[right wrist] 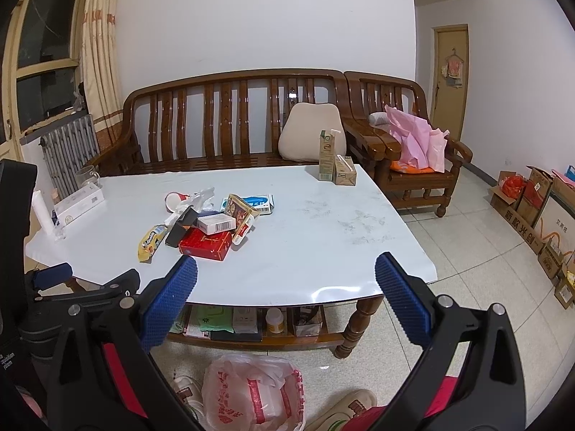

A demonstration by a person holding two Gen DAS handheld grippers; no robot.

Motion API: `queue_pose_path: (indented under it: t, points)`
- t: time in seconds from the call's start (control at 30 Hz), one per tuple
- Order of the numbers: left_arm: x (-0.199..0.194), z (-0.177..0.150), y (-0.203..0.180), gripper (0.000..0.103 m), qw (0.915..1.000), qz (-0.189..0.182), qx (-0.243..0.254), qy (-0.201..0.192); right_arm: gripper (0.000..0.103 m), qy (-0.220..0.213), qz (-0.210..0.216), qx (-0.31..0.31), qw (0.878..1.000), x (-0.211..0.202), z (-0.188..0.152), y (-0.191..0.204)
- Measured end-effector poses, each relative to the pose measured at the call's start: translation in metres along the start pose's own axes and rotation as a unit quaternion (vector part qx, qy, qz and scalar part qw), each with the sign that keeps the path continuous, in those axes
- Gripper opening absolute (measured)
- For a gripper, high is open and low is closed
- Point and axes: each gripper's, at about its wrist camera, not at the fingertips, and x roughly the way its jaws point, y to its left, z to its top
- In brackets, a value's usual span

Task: Collect trash

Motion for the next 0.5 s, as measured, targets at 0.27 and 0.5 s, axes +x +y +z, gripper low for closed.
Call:
queue_pose_path:
  t: [0.27,0.5]
  points:
    - [0.0002,-0.0019,0.0001,0.096,1.0000,0.000,0.001,0.002,0.097,0.000,0.003,-0.003,1.000,-0.0023,-0.0010,0.0018]
    - [0.0001,-0.0016,0.0000,0.096,1.0000,0.001,0.002,0.001,0.097,0.002,0.005,-0.003,1.000,-0.0028,-0.0007,0.0025]
